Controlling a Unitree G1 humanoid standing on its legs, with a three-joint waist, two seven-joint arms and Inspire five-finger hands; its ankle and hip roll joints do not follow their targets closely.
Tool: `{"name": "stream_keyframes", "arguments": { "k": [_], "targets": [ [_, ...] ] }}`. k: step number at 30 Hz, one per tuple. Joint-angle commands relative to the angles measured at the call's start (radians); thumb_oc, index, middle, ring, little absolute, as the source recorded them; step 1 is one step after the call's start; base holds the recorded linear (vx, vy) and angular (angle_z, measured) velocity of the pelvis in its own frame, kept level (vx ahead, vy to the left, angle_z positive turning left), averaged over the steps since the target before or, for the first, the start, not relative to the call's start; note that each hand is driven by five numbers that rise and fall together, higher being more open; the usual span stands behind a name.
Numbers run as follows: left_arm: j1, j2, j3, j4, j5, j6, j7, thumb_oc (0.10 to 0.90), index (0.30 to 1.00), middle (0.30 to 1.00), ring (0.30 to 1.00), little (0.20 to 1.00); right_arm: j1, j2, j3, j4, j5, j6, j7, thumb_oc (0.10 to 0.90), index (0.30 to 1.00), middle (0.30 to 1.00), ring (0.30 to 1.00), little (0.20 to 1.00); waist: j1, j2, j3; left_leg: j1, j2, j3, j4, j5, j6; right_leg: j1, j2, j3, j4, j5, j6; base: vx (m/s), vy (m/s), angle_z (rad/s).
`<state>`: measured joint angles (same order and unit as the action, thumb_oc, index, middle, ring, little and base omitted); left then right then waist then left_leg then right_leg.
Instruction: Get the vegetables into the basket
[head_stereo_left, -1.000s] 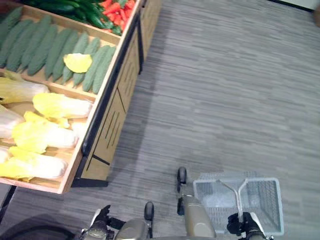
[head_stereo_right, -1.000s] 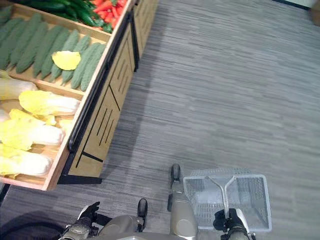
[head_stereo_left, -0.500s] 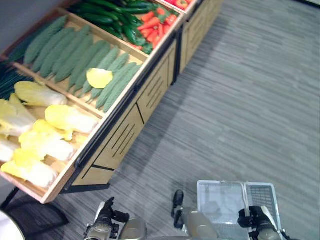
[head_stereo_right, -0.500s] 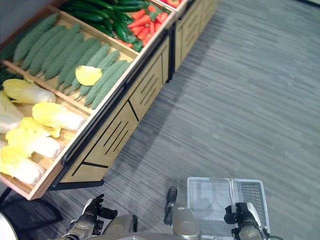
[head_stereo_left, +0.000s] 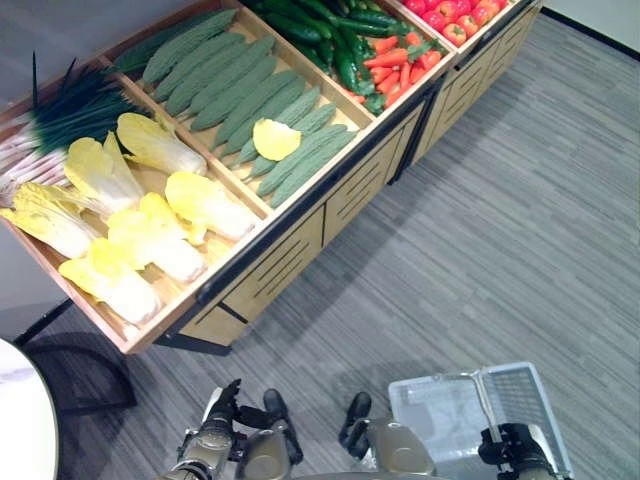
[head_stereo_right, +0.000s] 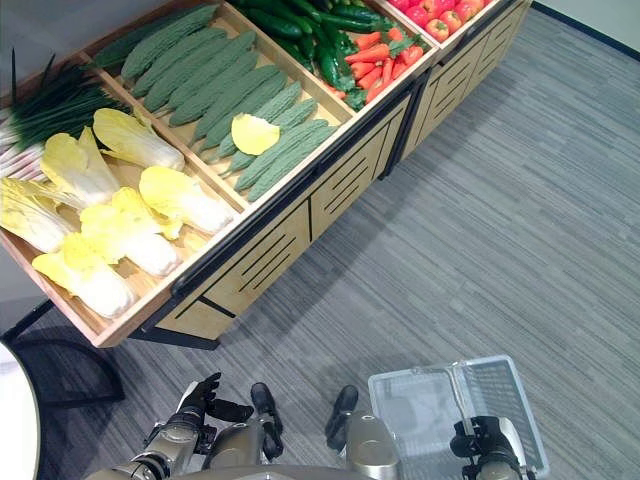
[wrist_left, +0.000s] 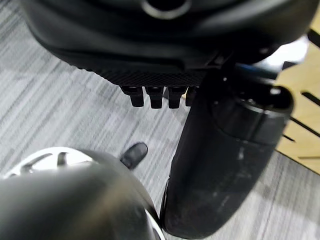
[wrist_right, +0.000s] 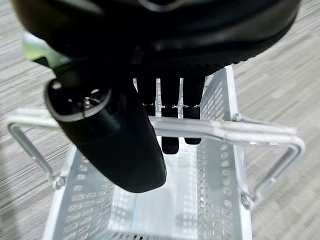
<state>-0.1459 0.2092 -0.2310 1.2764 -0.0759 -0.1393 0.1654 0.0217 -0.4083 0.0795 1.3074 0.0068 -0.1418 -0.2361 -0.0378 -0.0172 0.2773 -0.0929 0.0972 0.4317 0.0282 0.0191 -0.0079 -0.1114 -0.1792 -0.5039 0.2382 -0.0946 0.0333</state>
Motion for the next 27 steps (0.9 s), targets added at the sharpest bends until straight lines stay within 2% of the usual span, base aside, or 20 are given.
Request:
{"name": "stream_keyframes", "arguments": {
  "k": [1,3,4,5,7,8,10,11,14,17,18,20,23,27],
  "targets": [
    [0.059,0.055,0.025,0.013,0.02,-0.004,0.013,0.9,1.0,1.0,1.0,1.0,0.025,-0.042,0.013,-0.015,-0.003,-0.015,-0.017,0.4,0.3,0.3,0.3,0.3,0.043,-0.034,-0.013,-0.038,0.007,-0.03,0.037,0.025,-0.052,0.076,-0.082,0.145,-0.018,0.123,0.137,0.05,0.13,0.26],
    [0.075,0.06,0.037,0.013,0.02,-0.008,0.011,0.9,1.0,1.0,1.0,1.0,0.01,-0.031,0.033,-0.022,-0.017,-0.013,-0.011,0.4,0.3,0.3,0.3,0.3,0.059,-0.045,-0.019,-0.018,-0.018,-0.033,0.007,0.011,-0.034,0.077,-0.104,0.142,-0.007,0.164,0.159,0.09,0.252,0.17],
    [0.085,0.063,0.043,0.012,0.017,-0.007,0.01,0.9,1.0,1.0,1.0,1.0,-0.001,-0.028,0.044,-0.025,-0.028,-0.013,-0.009,0.4,0.3,0.3,0.3,0.3,0.07,-0.049,-0.019,0.004,-0.036,-0.031,-0.017,0.002,-0.017,0.064,-0.132,0.14,0.046,0.212,0.179,0.07,0.22,0.05],
    [0.085,0.063,0.043,0.012,0.017,-0.007,0.01,0.9,1.0,1.0,1.0,1.0,-0.001,-0.028,0.044,-0.025,-0.028,-0.013,-0.009,0.4,0.3,0.3,0.3,0.3,0.07,-0.049,-0.019,0.004,-0.036,-0.031,-0.017,0.002,-0.017,0.064,-0.133,0.14,0.047,0.212,0.179,0.08,0.189,0.0],
    [0.095,0.065,0.048,0.013,0.013,-0.005,0.003,0.9,1.0,1.0,1.0,1.0,-0.007,-0.024,0.052,-0.029,-0.028,-0.015,-0.004,0.4,0.3,0.3,0.3,0.3,0.071,-0.044,-0.019,0.027,-0.057,-0.055,-0.042,0.001,-0.001,0.045,-0.147,0.171,0.131,0.252,0.187,0.07,0.12,0.13],
    [0.096,0.067,0.051,0.014,0.008,-0.005,-0.001,0.9,1.0,1.0,1.0,1.0,-0.01,-0.021,0.056,-0.033,-0.025,-0.018,-0.003,0.4,0.3,0.3,0.3,0.3,0.068,-0.038,-0.02,0.03,-0.055,-0.059,-0.054,0.019,0.01,0.025,-0.132,0.195,0.148,0.277,0.17,0.07,0.07,0.41],
    [0.1,0.072,0.054,0.021,0.006,-0.007,-0.002,0.9,1.0,1.0,1.0,1.0,-0.018,-0.019,0.067,-0.026,-0.026,-0.021,0.004,0.4,0.3,0.3,0.3,0.3,0.058,-0.026,-0.02,0.06,-0.052,-0.1,-0.087,0.026,0.01,-0.032,-0.07,0.286,0.166,0.261,0.154,0.12,0.003,0.59],
    [0.105,0.075,0.059,0.024,-0.003,-0.01,-0.003,0.9,1.0,1.0,1.0,1.0,-0.018,-0.015,0.074,-0.031,-0.025,-0.023,0.005,0.4,0.3,0.3,0.3,0.3,0.056,-0.023,-0.02,0.069,-0.047,-0.118,-0.1,0.033,0.002,-0.06,-0.044,0.317,0.14,0.242,0.146,0.15,-0.066,0.44],
    [0.097,0.081,0.055,0.03,-0.008,-0.017,0.001,0.9,1.0,1.0,1.0,1.0,-0.026,-0.01,0.082,-0.03,-0.012,-0.028,0.004,0.4,0.3,0.3,0.3,0.3,0.05,-0.023,-0.013,0.074,-0.036,-0.178,-0.11,0.046,-0.02,-0.094,-0.027,0.352,0.021,0.23,0.144,0.15,-0.188,0.53],
    [0.072,0.087,0.047,0.045,-0.009,-0.021,0.008,0.9,1.0,1.0,1.0,1.0,-0.031,-0.003,0.087,-0.037,0.004,-0.034,0.007,0.4,0.3,0.3,0.3,0.3,0.033,-0.032,-0.011,0.077,-0.033,-0.261,-0.108,0.043,-0.039,-0.112,0.0,0.494,-0.111,0.232,0.158,0.13,-0.211,1.08],
    [0.072,0.087,0.047,0.045,-0.009,-0.021,0.008,0.9,1.0,1.0,1.0,1.0,-0.031,-0.003,0.087,-0.037,0.004,-0.034,0.007,0.4,0.3,0.3,0.3,0.3,0.033,-0.032,-0.011,0.077,-0.033,-0.261,-0.108,0.043,-0.039,-0.112,0.0,0.494,-0.111,0.232,0.158,0.14,-0.26,1.44],
    [0.058,0.087,0.054,0.056,-0.026,-0.022,0.014,0.9,1.0,1.0,1.0,1.0,-0.024,0.005,0.081,-0.028,0.01,-0.033,0.012,0.4,0.3,0.3,0.3,0.3,0.027,-0.04,-0.02,0.082,-0.022,-0.342,-0.093,0.031,-0.054,-0.1,0.001,0.55,-0.146,0.231,0.163,0.15,-0.334,1.12],
    [0.091,0.086,0.121,0.104,-0.061,-0.012,0.019,0.9,1.0,1.0,1.0,1.0,-0.016,0.01,0.094,-0.012,-0.002,-0.035,0.031,0.4,0.3,0.3,0.3,0.3,0.045,-0.066,-0.053,0.087,0.027,-0.362,-0.077,0.038,-0.081,-0.034,0.032,0.49,-0.205,0.205,0.142,0.15,-0.419,1.22],
    [0.091,0.086,0.121,0.104,-0.061,-0.012,0.019,0.9,1.0,1.0,1.0,1.0,-0.017,0.01,0.094,-0.012,-0.002,-0.036,0.031,0.4,0.3,0.3,0.3,0.3,0.044,-0.066,-0.052,0.089,0.028,-0.363,-0.078,0.039,-0.082,-0.031,0.032,0.489,-0.206,0.206,0.142,0.03,-0.085,0.18]
  ]
}}
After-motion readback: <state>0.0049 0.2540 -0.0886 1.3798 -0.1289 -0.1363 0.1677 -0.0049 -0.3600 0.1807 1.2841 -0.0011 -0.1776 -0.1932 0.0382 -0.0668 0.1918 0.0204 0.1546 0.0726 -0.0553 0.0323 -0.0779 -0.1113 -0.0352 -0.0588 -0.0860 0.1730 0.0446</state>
